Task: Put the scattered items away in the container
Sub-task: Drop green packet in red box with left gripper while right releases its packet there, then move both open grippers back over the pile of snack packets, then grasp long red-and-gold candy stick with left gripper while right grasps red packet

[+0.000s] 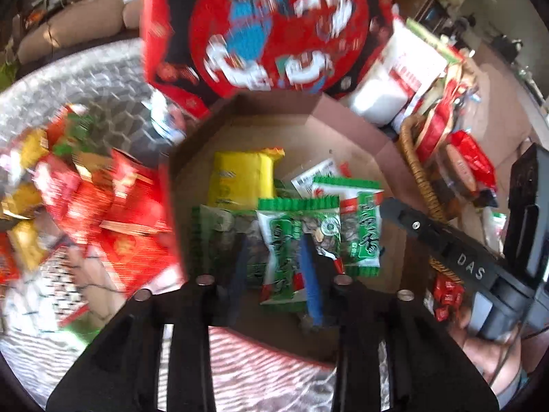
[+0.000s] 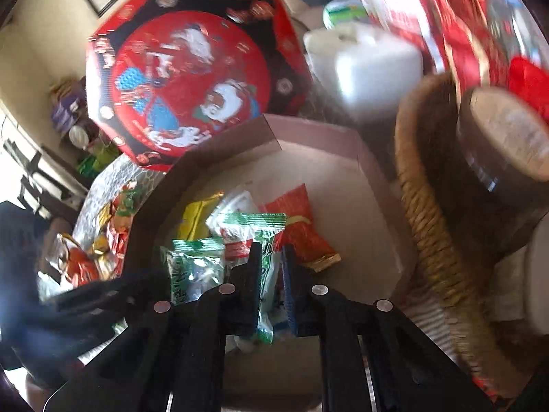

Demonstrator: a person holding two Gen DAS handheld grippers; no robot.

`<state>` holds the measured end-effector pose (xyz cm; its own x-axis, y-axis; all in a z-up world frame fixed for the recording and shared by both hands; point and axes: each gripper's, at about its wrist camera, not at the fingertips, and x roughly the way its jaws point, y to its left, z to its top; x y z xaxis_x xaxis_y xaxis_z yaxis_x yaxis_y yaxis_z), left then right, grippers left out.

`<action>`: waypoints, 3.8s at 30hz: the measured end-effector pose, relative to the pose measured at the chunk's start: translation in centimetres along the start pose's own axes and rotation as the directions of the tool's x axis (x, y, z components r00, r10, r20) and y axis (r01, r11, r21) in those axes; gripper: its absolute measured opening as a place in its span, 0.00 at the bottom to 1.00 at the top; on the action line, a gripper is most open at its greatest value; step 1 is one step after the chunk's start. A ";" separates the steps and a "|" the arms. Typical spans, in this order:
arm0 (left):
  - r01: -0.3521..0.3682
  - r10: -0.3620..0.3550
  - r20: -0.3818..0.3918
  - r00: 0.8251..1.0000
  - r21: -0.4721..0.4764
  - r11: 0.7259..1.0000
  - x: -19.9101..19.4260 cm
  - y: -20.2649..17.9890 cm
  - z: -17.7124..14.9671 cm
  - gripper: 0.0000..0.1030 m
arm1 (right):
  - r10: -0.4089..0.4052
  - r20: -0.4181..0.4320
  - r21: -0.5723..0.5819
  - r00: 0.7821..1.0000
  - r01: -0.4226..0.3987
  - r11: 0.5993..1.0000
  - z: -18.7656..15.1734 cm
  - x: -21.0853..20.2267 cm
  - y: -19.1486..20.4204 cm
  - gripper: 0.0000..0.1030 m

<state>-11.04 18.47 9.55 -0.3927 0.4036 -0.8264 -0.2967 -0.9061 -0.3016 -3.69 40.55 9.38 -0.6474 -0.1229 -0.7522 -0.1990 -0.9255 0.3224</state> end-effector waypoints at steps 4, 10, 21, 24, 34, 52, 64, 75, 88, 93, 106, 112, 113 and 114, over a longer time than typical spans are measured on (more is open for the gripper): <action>-0.026 0.028 0.091 0.995 -0.020 0.999 -5.4 3.1 -1.0 0.48 | 0.022 0.058 -0.057 0.998 -0.018 0.998 0.3 -3.3 1.8 0.29; -0.085 0.102 0.084 0.991 -0.181 0.980 -9.1 12.2 -4.6 0.51 | 0.196 0.025 -0.111 0.980 -0.192 0.975 -1.2 -5.2 7.5 0.44; -0.088 0.104 0.031 0.994 -0.335 0.938 -8.5 20.7 -9.0 0.52 | 0.285 -0.150 -0.226 0.947 -0.313 0.923 -9.0 1.4 19.1 0.44; -0.086 0.100 0.025 0.995 -0.323 0.942 -8.0 21.0 -7.9 0.59 | 0.227 -0.155 -0.339 0.961 -0.268 0.902 -10.5 3.7 21.3 0.44; -0.075 0.078 -0.002 0.997 -0.307 0.949 -5.2 21.9 -5.7 0.60 | 0.111 -0.158 -0.617 0.981 -0.186 0.764 -13.3 8.9 25.2 0.37; -0.297 0.283 -0.097 0.954 -0.206 0.932 0.4 16.8 -4.0 0.76 | 0.311 -0.252 -0.201 0.916 -0.364 0.909 -12.4 3.0 15.2 0.13; -0.114 0.150 0.042 0.988 -0.462 0.880 -3.7 22.1 -4.0 0.76 | 0.327 -0.195 -0.096 0.925 -0.350 0.932 -6.6 5.8 16.6 0.50; -0.062 0.136 0.132 0.982 -0.459 0.886 -7.4 23.1 -5.3 0.76 | 0.051 -0.125 -0.060 0.991 -0.059 0.996 -4.8 13.7 22.3 0.53; 0.068 0.029 0.196 0.980 -0.472 0.879 -10.0 23.7 -5.3 0.82 | 0.189 -0.024 -0.096 0.982 -0.191 0.977 -3.6 10.0 22.2 0.09; 0.178 -0.123 0.138 0.983 -0.521 0.835 -7.9 22.1 -6.3 0.89 | 0.195 0.004 -0.312 0.981 -0.184 0.932 -5.5 4.5 23.1 0.08; 0.120 -0.256 -0.155 0.954 -0.587 0.801 -3.3 20.2 -8.5 0.89 | 0.175 0.156 -0.852 0.972 0.043 0.522 -20.1 -1.1 25.6 0.08; 0.157 -0.313 -0.197 0.929 -0.556 0.816 -3.0 19.6 -9.1 0.60 | 0.203 0.175 -0.930 0.963 0.094 0.356 -24.0 -1.5 26.9 0.08; 0.151 -0.319 -0.217 0.923 -0.558 0.816 -2.6 19.6 -9.3 0.38 | 0.208 0.179 -0.936 0.962 0.102 0.337 -24.5 -1.4 27.0 0.08; 0.155 -0.339 -0.233 0.912 -0.569 0.808 -2.2 19.6 -9.5 0.33 | 0.212 0.181 -0.942 0.960 0.107 0.319 -24.9 -1.3 27.2 0.08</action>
<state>-7.68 -1.40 0.94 -0.0549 0.6458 -0.7615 0.1947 -0.7411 -0.6425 10.10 6.66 4.82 -0.7968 -0.2494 -0.5503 0.5603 -0.6458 -0.5186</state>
